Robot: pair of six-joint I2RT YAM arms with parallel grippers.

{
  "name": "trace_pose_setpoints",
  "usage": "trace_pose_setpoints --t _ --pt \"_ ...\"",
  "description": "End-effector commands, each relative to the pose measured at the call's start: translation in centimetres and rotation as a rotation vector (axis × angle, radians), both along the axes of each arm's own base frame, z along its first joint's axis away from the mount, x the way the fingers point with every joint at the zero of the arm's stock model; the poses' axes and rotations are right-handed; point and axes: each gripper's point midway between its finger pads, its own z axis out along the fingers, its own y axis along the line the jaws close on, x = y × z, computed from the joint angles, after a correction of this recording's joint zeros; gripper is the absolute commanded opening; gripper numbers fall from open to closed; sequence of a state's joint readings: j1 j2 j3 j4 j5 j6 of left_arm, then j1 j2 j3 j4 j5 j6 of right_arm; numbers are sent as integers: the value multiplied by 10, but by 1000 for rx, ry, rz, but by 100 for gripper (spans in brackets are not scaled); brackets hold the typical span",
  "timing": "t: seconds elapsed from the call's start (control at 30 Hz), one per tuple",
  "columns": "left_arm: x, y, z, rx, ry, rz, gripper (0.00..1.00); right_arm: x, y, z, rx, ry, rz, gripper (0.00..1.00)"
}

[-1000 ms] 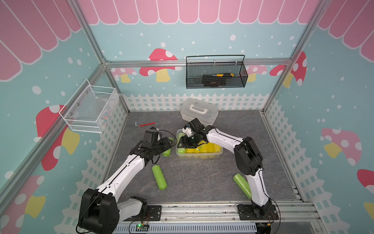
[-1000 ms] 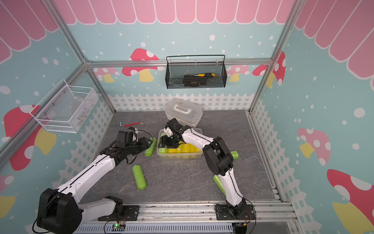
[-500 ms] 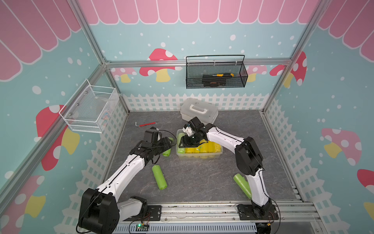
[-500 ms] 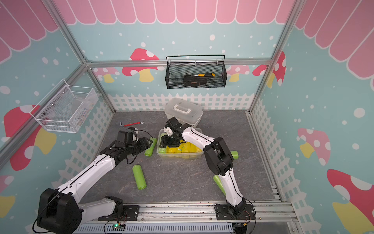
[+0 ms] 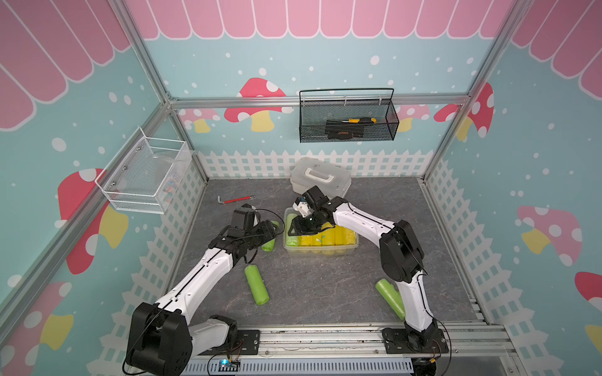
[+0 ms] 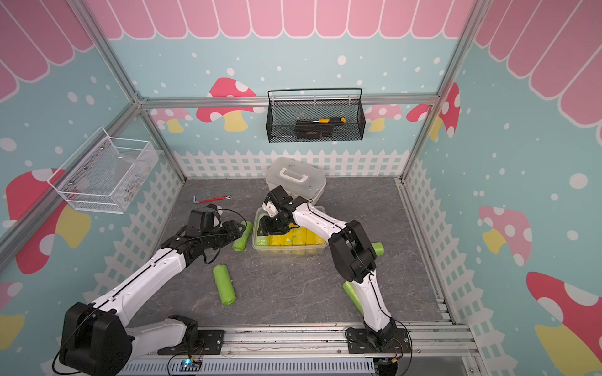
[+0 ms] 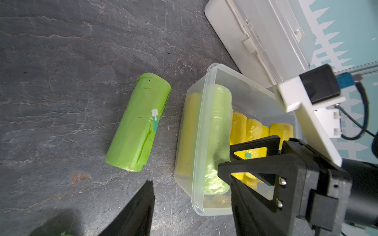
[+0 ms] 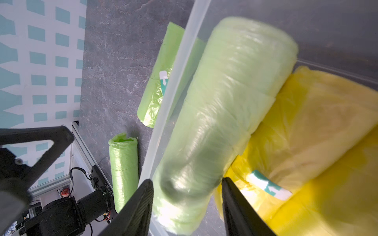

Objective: Put the roll of trash bags into the storage box
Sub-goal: Place the roll of trash bags in the storage box.

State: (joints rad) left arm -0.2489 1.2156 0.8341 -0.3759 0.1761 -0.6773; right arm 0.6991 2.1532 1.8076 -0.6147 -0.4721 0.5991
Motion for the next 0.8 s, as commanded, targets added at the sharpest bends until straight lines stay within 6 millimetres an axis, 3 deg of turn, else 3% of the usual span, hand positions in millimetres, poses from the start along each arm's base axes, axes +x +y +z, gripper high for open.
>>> trace_pose_setpoints --t 0.0,0.27,0.77 --pt "1 2 1 -11 -3 11 61 3 4 9 34 -8 19 55" --pt "1 2 1 -13 -3 12 62 4 7 10 44 -15 29 55" --pt "-1 2 2 -13 -7 12 62 13 -11 26 7 -72 -6 59"
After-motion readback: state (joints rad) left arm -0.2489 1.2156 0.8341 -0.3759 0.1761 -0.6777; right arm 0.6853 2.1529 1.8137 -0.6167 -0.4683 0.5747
